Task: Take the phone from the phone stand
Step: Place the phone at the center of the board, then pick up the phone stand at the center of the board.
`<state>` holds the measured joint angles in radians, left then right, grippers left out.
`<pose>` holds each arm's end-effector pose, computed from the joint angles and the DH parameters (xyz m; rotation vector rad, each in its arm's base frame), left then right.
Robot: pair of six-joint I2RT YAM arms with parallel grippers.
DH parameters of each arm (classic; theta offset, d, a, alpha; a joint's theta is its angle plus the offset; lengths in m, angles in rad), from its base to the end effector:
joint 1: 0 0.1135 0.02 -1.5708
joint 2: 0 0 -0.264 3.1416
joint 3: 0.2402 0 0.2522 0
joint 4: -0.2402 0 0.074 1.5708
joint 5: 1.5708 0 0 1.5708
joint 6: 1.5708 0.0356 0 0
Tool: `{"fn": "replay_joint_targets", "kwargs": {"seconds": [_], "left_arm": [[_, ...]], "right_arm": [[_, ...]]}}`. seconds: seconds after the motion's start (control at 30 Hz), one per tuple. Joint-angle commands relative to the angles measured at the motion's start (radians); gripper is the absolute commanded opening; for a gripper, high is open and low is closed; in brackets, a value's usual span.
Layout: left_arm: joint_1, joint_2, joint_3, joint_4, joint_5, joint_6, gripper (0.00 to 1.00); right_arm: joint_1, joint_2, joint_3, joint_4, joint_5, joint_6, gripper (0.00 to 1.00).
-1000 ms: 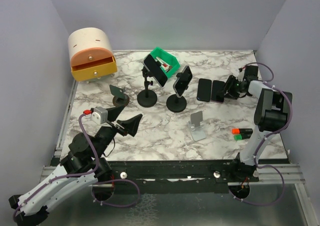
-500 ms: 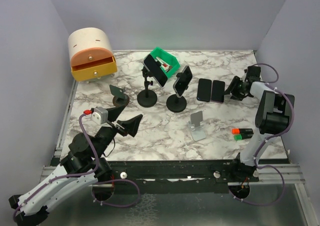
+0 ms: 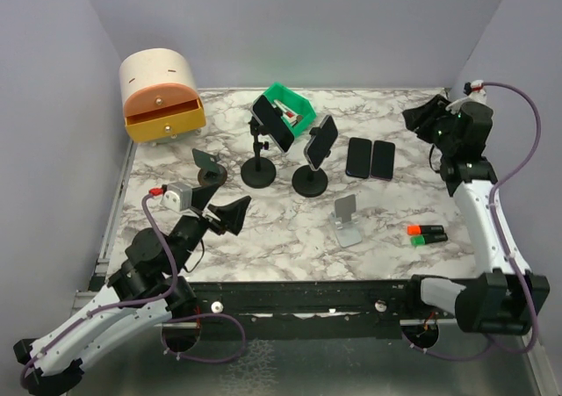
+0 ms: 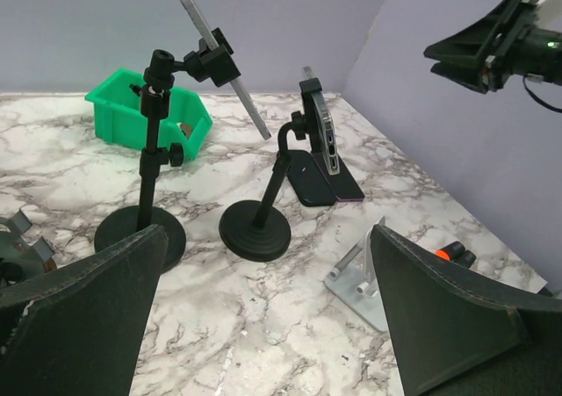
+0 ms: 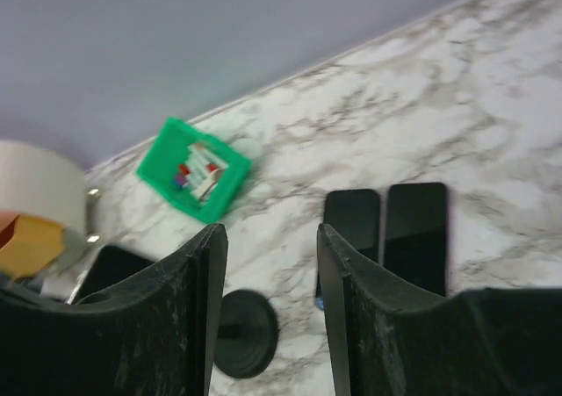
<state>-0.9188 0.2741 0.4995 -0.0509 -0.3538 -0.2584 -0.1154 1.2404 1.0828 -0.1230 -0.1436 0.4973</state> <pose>0.0686 -0.0696 0.3168 0.1736 1.4363 -0.7258 0.2893 -0.0284 0.3538 0.4661 1.8081 0.3979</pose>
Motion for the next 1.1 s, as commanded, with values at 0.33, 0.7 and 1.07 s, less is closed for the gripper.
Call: {"fn": "replay_joint_targets", "kwargs": {"seconds": [0.33, 0.7, 1.07], "left_arm": [[-0.002, 0.012, -0.011, 0.059, 0.146, -0.054, 0.99], [-0.042, 0.357, -0.157, 0.304, 0.381, -0.415, 0.86], [-0.236, 0.711, -0.197, 0.726, 0.116, -0.351, 0.86]], "right_arm": [[0.190, -0.683, -0.501, -0.058, -0.190, 0.063, 0.48], [0.280, -0.885, -0.555, -0.283, -0.099, 0.027, 0.47], [0.304, -0.904, -0.599, -0.271, -0.121, 0.081, 0.46]]}}
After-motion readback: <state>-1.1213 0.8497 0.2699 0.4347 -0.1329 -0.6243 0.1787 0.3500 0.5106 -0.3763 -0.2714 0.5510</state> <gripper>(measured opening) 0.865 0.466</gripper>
